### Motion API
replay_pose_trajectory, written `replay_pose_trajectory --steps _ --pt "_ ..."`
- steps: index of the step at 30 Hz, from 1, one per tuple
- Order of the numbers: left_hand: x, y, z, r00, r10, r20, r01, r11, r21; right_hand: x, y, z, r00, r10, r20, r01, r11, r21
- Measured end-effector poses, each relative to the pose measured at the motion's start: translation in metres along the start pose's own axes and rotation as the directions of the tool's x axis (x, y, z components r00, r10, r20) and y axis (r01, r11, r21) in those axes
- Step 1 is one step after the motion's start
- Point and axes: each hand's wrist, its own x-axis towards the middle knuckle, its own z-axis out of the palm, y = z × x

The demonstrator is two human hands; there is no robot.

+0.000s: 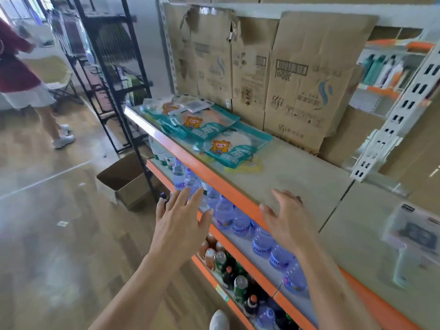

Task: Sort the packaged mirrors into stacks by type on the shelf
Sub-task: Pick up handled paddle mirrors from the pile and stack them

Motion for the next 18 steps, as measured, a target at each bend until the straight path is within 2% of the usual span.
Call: replay_pose_trajectory --steps 10,18 --pt "0.106 -0.035 -0.005 1.0 0.023 0.018 -0.023 0.999 -0.032 0.094 -0.047 0.027 1.0 0.023 0.002 -0.023 0.999 0.032" --pt "0.166 -0.072 -0.004 1.0 -0.022 0.016 0.023 1.0 -0.018 0.149 -0.072 0.041 0.999 0.029 0.015 -0.029 0.998 0.052"
